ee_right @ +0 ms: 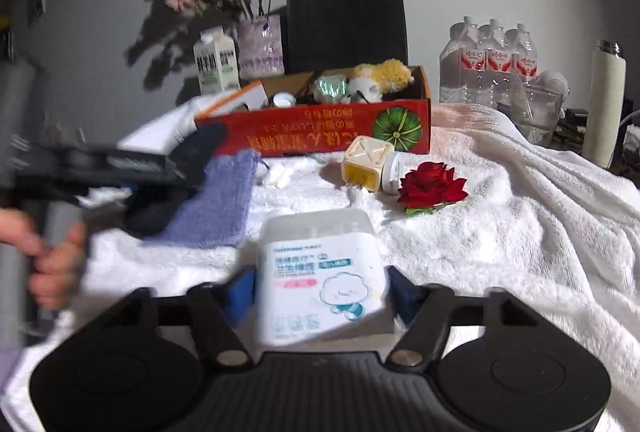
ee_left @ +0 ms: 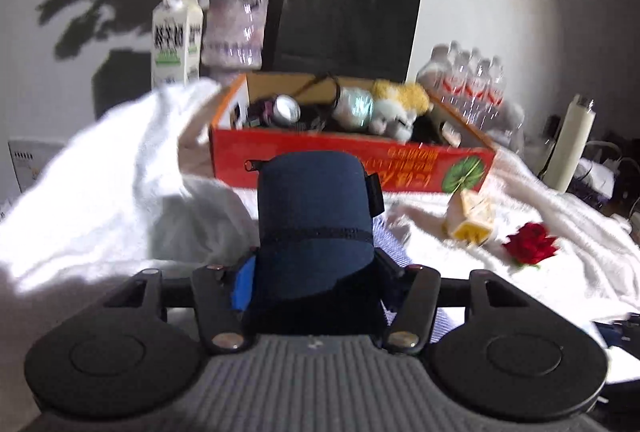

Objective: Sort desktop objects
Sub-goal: 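Lift and carry the navy pouch and white box over the cardboard box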

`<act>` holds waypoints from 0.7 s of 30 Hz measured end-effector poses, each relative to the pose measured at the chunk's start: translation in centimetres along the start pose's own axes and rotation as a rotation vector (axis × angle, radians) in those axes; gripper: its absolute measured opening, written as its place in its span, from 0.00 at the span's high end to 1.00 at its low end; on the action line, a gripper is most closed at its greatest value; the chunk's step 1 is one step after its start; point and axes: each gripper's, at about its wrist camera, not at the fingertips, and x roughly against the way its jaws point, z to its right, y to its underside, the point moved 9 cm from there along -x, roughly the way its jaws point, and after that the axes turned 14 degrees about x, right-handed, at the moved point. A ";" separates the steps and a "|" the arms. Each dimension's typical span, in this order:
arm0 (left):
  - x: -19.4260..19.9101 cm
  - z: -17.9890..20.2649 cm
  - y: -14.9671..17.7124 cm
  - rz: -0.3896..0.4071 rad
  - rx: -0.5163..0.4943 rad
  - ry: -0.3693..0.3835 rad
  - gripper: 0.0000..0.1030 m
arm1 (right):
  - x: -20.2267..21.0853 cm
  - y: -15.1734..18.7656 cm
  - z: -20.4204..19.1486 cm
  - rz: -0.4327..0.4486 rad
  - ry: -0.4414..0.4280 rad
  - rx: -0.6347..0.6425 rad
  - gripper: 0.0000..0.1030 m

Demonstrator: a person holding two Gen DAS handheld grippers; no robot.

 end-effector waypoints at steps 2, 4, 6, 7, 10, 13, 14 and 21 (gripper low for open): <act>2.2 0.2 -0.3 0.022 0.000 0.013 0.42 | 0.4 -0.1 0.1 0.005 -0.002 -0.016 0.37; 4.5 0.7 0.0 0.027 -0.023 0.032 0.42 | 1.1 0.0 0.2 0.006 -0.002 -0.017 0.37; 6.3 1.0 1.2 -0.003 -0.043 0.047 0.42 | 2.1 0.0 0.2 0.010 -0.003 -0.012 0.37; 7.0 1.2 2.1 -0.026 -0.043 0.052 0.42 | 2.6 0.1 0.1 0.013 -0.002 -0.011 0.37; 8.4 1.6 5.5 -0.105 -0.042 0.048 0.41 | 3.9 0.4 -0.3 -0.004 -0.008 -0.002 0.37; 9.2 1.9 8.6 -0.165 -0.051 0.040 0.41 | 4.8 1.3 -1.2 -0.036 -0.023 0.010 0.37; 9.0 1.8 9.4 -0.185 -0.047 0.032 0.40 | 4.9 1.7 -1.5 -0.041 -0.030 0.011 0.37; 8.5 2.2 9.7 -0.146 -0.090 0.014 0.14 | 5.1 2.8 -2.4 -0.047 0.024 0.066 0.26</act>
